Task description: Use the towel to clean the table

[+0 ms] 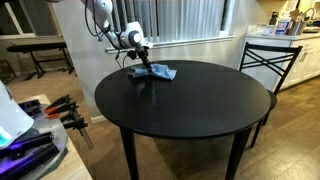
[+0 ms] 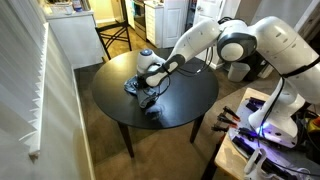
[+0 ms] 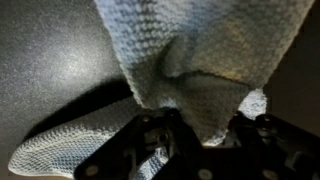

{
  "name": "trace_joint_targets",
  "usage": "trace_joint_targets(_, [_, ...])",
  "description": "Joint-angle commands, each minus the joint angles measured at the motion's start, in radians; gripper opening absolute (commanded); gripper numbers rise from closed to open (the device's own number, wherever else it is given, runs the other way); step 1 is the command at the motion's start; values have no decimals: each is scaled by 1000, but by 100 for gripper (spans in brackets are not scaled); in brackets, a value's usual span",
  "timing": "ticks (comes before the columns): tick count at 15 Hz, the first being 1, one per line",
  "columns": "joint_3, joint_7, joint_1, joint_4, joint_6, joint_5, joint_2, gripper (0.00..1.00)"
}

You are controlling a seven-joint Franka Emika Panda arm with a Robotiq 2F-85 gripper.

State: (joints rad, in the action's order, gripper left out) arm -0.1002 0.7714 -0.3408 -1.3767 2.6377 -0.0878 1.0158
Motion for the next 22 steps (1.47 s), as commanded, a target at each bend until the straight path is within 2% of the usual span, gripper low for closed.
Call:
trace_joint_targets(1, [-37,11,-1,31,-56,19,25,7])
trace_joint_targets(4, [-49,46,57,23,-100,63,23,8])
trace_joint_targets(10, [-128,172,135,-113,-61,115,-51,8])
trace_joint_targets(13, [-179,291,129,-180,-54,112,-92,8])
trace_joint_targets(18, [-257,478,78,-407,-78,86,-219,8])
trace_joint_targets(22, [-237,540,59,-597,-85,67,-330,8])
